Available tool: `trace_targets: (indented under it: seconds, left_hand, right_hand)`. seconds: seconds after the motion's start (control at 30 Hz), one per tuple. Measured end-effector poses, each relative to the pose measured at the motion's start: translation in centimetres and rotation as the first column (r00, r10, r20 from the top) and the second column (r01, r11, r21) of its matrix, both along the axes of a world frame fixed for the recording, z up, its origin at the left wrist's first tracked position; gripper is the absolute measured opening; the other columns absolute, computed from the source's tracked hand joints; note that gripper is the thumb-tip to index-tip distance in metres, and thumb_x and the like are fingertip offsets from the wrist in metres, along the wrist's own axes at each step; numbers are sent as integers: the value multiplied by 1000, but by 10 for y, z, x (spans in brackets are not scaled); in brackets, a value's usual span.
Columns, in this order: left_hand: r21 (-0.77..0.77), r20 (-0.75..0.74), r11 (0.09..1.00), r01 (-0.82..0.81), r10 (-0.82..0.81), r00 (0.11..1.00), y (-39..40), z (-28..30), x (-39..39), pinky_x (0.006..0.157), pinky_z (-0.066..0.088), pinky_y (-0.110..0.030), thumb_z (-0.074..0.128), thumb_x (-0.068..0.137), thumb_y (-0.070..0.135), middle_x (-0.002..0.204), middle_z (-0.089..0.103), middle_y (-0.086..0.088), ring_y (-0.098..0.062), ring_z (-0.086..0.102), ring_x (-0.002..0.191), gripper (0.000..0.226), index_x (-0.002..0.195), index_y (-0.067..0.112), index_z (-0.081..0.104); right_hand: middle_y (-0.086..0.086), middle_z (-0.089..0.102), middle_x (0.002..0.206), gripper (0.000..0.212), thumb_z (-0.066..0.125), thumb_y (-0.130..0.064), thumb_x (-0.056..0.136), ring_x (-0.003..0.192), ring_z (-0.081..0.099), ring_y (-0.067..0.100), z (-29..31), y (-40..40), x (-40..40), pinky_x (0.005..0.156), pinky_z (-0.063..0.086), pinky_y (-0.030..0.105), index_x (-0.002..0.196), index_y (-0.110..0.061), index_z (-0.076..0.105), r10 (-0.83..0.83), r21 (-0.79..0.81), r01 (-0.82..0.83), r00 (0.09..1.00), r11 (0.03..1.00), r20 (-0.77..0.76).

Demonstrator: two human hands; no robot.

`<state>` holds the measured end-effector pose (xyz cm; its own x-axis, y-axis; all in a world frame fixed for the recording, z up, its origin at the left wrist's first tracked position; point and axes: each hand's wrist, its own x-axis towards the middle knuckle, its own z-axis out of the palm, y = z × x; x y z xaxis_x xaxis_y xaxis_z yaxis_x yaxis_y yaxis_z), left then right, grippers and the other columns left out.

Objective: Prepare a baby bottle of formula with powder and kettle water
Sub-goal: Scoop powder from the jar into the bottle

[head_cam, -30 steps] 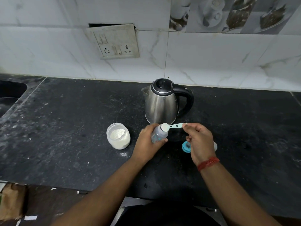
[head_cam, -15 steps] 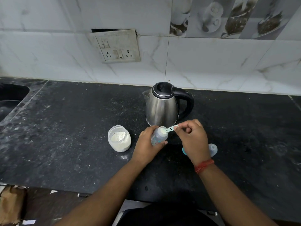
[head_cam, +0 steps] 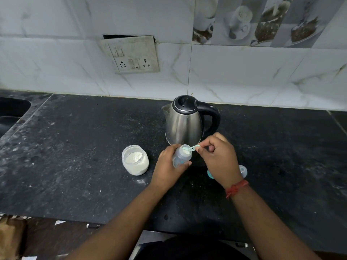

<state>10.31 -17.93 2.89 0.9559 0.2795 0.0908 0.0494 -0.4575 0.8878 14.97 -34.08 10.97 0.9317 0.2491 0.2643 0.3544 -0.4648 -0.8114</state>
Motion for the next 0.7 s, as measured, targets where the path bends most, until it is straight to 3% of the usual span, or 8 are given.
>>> trace_targets:
  seconds: [0.2,0.37,0.63,0.7]
  left_hand:
    - [17,5,1000,7,-7,1000,1,1,0,100,50,-46,88,79,30,123,65,6,-19,60,117,59,130,21,60]
    - [66,25,998,14,-15,1000,1,1,0,98,50,-34,87,78,35,119,63,17,-11,57,115,55,125,34,58]
    - [78,26,996,42,-44,999,0,-1,3,93,43,-19,87,78,35,116,60,25,-7,54,114,57,125,38,55]
    - [79,26,996,46,-48,999,-1,-2,4,94,44,-21,87,78,34,117,60,23,-8,55,115,56,125,37,55]
  right_hand:
    - [-10,44,69,20,80,-3,82,61,45,4,10,-4,3,61,37,8,72,-17,69,38,-15,-38,999,999,-25]
    - [-7,46,69,12,81,-2,81,61,45,3,20,-14,11,60,38,11,75,-8,72,101,-39,-103,993,994,-58]
    - [-6,47,69,13,81,-4,81,60,43,4,24,-22,20,59,37,12,76,-11,73,116,-40,-120,989,992,-95]
    - [-6,48,69,14,81,-4,81,60,43,3,24,-23,23,58,38,12,75,-13,73,111,-35,-114,990,993,-91]
